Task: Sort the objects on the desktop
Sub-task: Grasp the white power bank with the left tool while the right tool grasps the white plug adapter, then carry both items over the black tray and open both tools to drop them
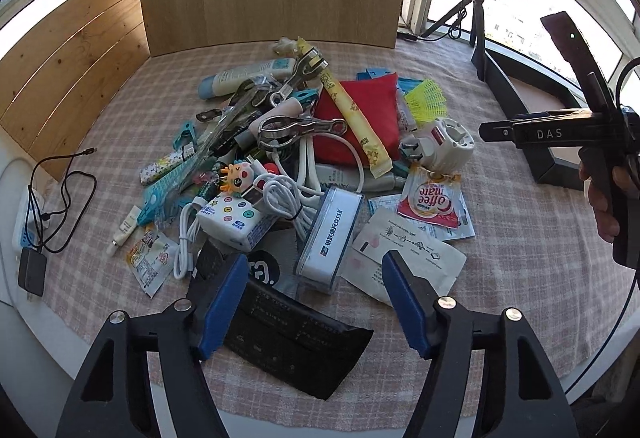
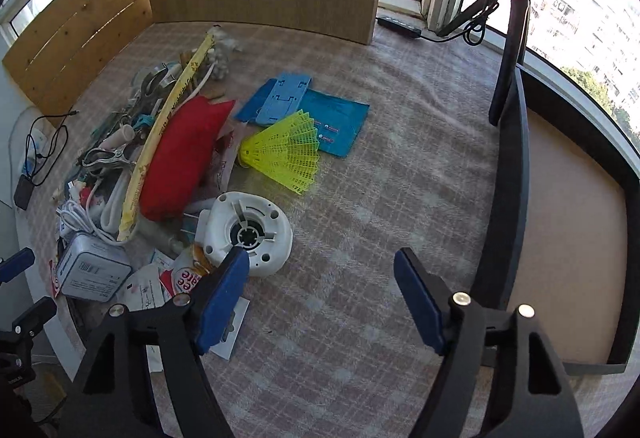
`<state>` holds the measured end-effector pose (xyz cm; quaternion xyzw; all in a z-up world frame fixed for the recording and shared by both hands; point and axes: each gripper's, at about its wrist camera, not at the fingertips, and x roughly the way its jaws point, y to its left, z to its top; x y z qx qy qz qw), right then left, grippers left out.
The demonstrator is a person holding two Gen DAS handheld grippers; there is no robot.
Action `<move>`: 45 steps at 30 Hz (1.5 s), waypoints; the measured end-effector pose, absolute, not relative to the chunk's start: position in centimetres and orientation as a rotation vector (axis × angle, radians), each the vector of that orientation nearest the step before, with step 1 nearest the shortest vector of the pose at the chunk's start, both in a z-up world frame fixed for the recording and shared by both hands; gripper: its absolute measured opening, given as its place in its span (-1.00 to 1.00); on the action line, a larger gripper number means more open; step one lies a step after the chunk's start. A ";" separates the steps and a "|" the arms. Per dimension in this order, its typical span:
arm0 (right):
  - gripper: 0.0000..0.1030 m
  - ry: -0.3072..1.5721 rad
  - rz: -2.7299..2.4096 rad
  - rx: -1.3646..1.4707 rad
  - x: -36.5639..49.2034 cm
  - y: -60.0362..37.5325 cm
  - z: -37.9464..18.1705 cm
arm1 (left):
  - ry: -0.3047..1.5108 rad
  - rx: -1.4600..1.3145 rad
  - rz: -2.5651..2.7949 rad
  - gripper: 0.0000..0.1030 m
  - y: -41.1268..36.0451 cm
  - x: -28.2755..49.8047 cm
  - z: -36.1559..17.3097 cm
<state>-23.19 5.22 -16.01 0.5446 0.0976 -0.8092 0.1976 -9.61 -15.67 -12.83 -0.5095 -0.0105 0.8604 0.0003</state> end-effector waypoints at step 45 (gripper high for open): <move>-0.59 -0.143 -2.361 1.337 -24.0 15.4 -9.8 | -0.004 -1.382 2.716 -0.55 -9.2 -14.2 -6.2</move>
